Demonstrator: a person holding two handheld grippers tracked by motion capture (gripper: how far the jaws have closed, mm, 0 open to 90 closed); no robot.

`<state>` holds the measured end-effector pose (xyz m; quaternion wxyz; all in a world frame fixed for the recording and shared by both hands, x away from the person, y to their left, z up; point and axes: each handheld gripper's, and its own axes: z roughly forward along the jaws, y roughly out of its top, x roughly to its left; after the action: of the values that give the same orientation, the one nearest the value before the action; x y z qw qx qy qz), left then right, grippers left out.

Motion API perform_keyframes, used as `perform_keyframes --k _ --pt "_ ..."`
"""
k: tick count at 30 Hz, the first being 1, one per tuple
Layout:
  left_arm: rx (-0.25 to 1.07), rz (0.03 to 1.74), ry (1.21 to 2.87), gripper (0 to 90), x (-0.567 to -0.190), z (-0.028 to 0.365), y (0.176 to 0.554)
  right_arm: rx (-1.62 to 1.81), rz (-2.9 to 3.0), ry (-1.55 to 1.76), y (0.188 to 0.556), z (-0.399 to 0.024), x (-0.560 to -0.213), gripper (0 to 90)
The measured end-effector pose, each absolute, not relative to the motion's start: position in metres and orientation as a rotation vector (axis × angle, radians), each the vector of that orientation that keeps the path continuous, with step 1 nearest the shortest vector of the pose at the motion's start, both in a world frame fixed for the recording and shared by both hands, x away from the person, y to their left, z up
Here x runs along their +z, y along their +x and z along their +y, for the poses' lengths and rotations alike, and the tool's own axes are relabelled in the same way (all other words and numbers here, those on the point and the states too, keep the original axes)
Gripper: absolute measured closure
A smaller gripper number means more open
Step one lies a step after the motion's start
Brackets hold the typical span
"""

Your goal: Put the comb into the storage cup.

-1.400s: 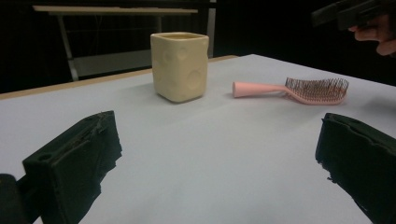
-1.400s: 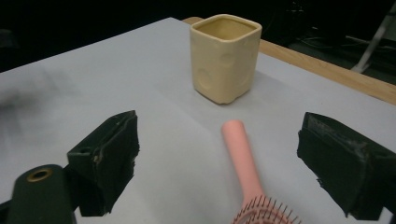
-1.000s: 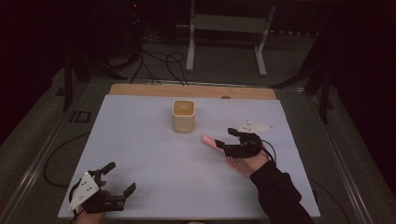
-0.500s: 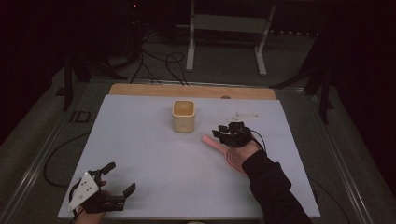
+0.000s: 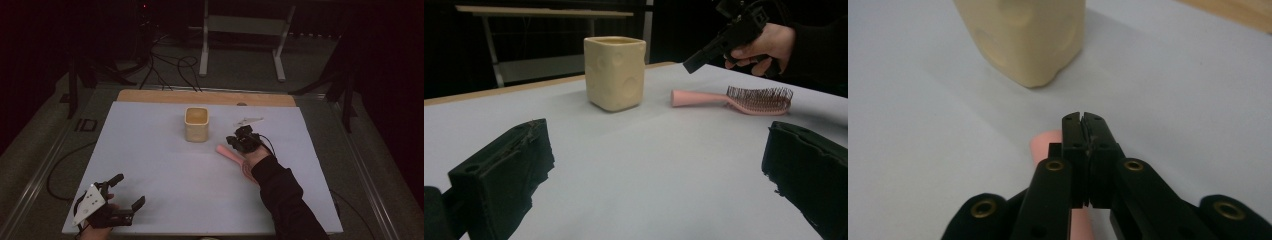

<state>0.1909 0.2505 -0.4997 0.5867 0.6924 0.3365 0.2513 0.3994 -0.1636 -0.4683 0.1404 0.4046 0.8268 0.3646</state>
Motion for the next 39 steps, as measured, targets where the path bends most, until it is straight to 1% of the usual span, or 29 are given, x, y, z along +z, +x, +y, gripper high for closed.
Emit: perform_keyframes --k 8,24,34,39 --pt "0.579 0.782 1.616 0.3 -0.5 0.25 0.192 0.927 2.457 1.186 0.407 -0.157 -0.479 90.0" --pt "0.579 0.78 1.62 0.3 -0.501 0.25 0.192 0.823 2.492 1.253 0.416 -0.151 -0.492 90.0" --pt "0.582 0.776 1.628 0.3 -0.501 0.249 0.191 0.824 2.529 1.22 0.411 -0.144 -0.492 90.0" --pt "0.584 0.781 1.622 0.3 -0.5 0.25 0.191 0.83 2.569 1.174 0.402 -0.134 -0.491 90.0"
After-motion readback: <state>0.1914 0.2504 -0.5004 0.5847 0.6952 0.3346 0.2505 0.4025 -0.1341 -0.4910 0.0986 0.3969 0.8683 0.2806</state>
